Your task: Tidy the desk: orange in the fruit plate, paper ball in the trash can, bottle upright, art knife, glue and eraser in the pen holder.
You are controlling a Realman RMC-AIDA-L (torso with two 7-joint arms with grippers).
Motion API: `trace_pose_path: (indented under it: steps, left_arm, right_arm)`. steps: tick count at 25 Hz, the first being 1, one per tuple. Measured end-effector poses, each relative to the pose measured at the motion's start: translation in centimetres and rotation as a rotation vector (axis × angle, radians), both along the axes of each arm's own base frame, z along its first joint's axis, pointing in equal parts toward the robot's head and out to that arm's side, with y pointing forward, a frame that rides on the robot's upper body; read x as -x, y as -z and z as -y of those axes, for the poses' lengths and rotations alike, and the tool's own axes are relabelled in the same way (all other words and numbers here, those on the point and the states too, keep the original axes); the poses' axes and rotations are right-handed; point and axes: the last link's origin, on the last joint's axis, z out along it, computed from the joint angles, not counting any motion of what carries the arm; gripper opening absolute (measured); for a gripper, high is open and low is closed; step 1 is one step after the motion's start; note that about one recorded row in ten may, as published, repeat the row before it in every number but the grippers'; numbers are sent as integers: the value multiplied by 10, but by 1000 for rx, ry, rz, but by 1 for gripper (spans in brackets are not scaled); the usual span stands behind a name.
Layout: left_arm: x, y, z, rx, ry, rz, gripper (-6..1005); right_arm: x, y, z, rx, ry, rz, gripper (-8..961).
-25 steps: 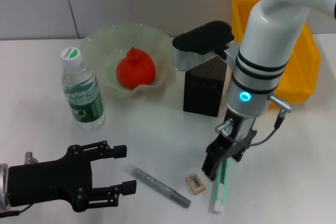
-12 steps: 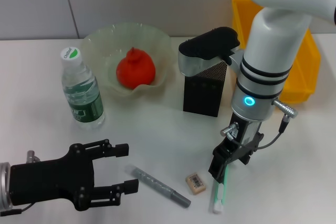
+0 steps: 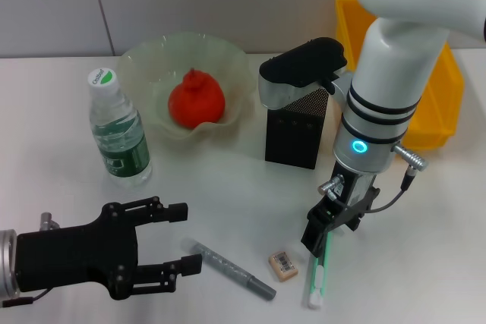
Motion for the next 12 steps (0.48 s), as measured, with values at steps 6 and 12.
trace_pose_path:
  steps: [6,12]
  left_arm:
    - [-1,0,-1,0,0,1,779]
    - [-1,0,-1,0,0,1,779]
  right_arm:
    - [0,1,0,-1,-7,2,771]
    - [1,1,0,4,-11,-3,770]
